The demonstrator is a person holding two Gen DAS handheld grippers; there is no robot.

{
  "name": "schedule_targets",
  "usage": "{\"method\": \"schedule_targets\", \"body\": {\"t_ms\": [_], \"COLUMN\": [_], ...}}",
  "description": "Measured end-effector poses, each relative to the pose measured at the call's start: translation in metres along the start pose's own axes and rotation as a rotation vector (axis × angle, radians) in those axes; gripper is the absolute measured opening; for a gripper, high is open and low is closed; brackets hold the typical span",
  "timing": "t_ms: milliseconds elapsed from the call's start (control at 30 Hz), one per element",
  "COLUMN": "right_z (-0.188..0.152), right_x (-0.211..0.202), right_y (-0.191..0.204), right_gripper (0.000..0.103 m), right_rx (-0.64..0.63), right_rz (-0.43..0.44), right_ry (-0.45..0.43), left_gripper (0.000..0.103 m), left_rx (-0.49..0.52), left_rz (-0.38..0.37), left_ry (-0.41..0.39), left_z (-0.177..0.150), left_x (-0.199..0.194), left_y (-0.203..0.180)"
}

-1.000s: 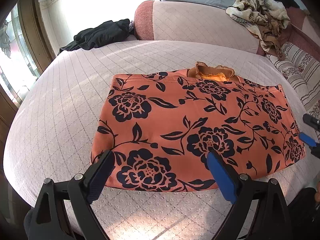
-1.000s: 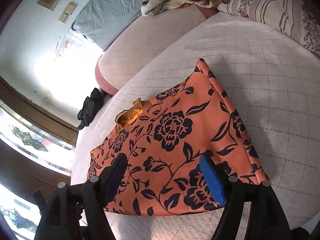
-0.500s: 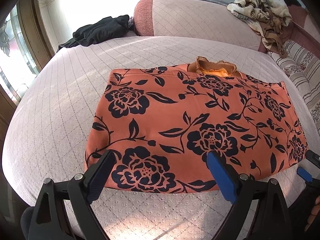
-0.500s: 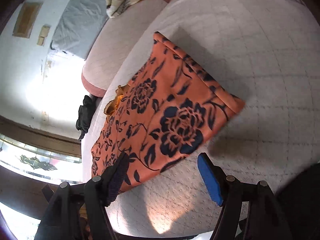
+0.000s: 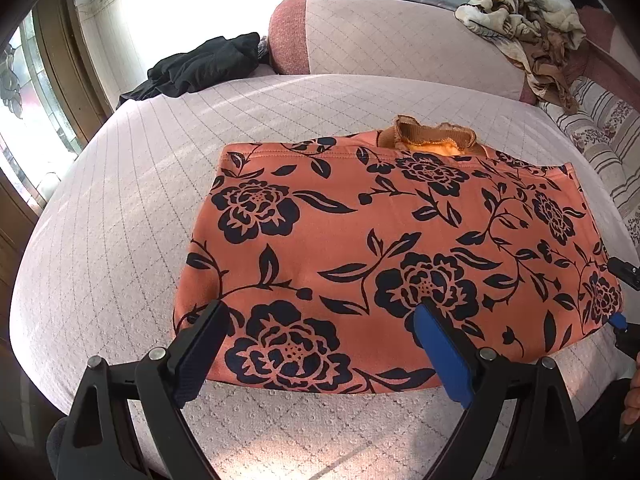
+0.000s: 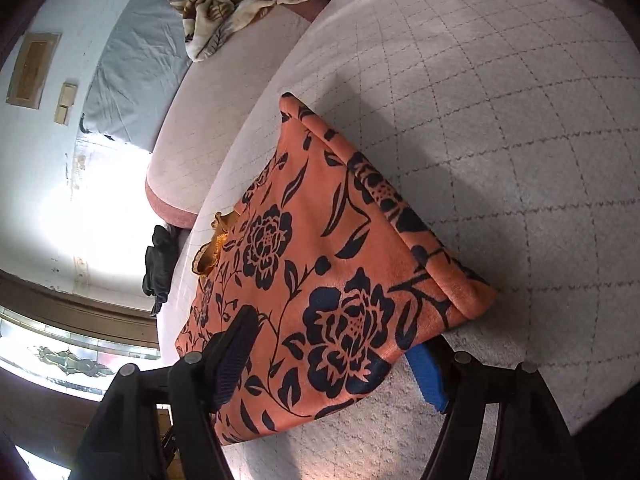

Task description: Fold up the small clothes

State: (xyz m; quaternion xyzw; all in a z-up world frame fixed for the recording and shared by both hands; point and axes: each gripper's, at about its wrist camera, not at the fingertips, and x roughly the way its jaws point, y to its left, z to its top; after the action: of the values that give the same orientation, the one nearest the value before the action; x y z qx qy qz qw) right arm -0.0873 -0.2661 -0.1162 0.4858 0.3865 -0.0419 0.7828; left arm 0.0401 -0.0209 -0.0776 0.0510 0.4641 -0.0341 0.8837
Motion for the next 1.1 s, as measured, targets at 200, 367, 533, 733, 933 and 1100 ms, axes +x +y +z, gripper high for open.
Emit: {"method": "schedule_targets", "body": {"t_ms": [200, 367, 533, 733, 933, 1100], "right_z": [0.005, 0.004, 0.006, 0.021, 0.002, -0.078], "right_x": [0.001, 0.000, 0.004, 0.023, -0.008, 0.008], "right_y": [0.006, 0.003, 0.003, 0.017, 0.138, 0.266], "right_gripper": [0.074, 0.074, 0.074, 0.017, 0.014, 0.014], "right_rx": [-0.025, -0.026, -0.036, -0.126, -0.472, -0.791], "right_rz": [-0.020, -0.036, -0.058, -0.159, -0.172, -0.099], "right_ry": [-0.021, -0.048, -0.062, -0.016, -0.136, -0.148], "left_gripper": [0.094, 0.094, 0.094, 0.096, 0.095, 0.095], "left_rx": [0.000, -0.011, 0.066, 0.094, -0.122, -0.319], "left_rz": [-0.001, -0.021, -0.009, -0.031, -0.050, 0.053], "left_ry": [0.007, -0.014, 0.038, 0.061, -0.061, -0.158], "left_z": [0.004, 0.015, 0.014, 0.017, 0.015, -0.008], "left_x": [0.008, 0.014, 0.048, 0.056, 0.001, -0.042], "left_y": [-0.002, -0.011, -0.042, -0.042, 0.048, 0.153]}}
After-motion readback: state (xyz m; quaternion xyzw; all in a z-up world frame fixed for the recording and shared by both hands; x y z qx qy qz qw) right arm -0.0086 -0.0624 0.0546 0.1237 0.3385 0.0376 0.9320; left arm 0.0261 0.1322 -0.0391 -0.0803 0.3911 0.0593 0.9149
